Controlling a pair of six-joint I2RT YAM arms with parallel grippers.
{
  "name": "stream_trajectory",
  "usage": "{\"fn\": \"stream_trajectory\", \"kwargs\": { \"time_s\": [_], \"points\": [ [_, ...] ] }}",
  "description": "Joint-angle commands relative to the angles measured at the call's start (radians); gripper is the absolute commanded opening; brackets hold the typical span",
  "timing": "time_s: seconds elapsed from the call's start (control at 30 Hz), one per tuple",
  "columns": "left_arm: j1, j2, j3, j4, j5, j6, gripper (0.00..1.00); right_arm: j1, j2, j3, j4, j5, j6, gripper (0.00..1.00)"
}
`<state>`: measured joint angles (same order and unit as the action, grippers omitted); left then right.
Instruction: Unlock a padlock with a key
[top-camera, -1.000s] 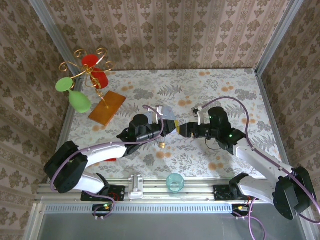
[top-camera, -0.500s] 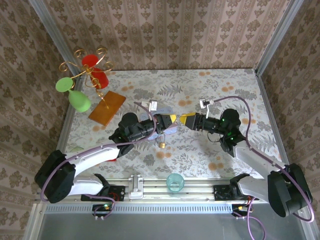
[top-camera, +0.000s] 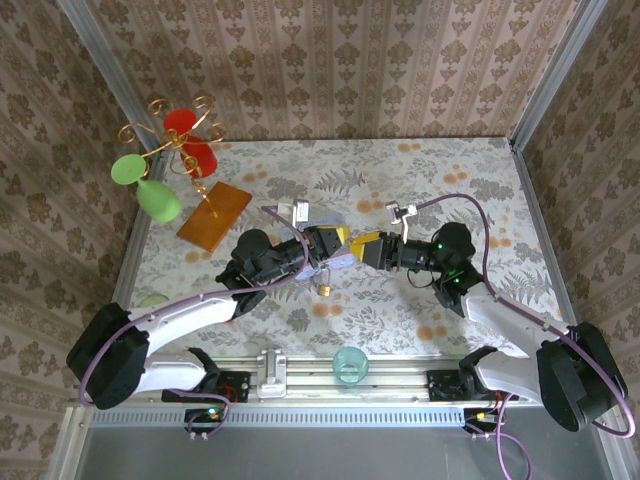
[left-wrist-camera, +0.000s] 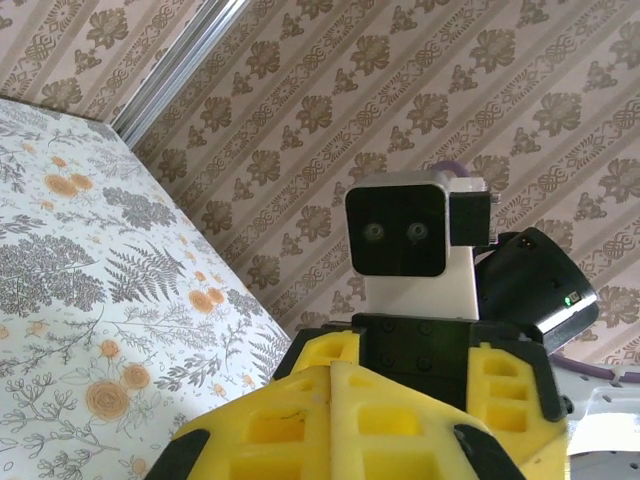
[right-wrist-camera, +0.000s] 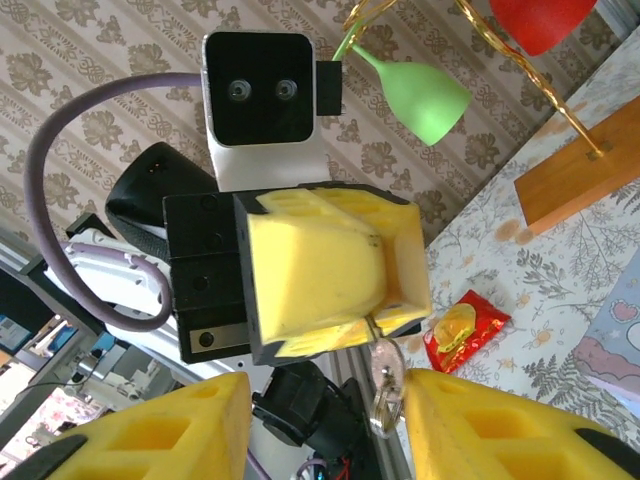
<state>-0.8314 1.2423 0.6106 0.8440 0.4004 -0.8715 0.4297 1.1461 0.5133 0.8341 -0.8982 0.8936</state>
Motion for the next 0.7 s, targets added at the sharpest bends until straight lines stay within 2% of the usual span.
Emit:
{"fn": "stream_trajectory", "kwargs": {
  "time_s": [0.0, 0.2, 0.67],
  "points": [
    [-0.004, 0.0, -0.004, 0.059, 0.003, -0.007, 0.0, 0.006, 0.021, 0.03, 0.061, 0.002, 0.002, 0.4],
    [-0.005, 0.004, -0.018, 0.072, -0.008, -0.013, 0.0, 0.008, 0.039, 0.03, 0.094, 0.008, 0.013, 0.3],
    [-0.004, 0.032, -0.031, 0.131, 0.0, -0.047, 0.0, 0.007, 0.04, 0.019, 0.114, 0.042, 0.015, 0.22]
  ]
}}
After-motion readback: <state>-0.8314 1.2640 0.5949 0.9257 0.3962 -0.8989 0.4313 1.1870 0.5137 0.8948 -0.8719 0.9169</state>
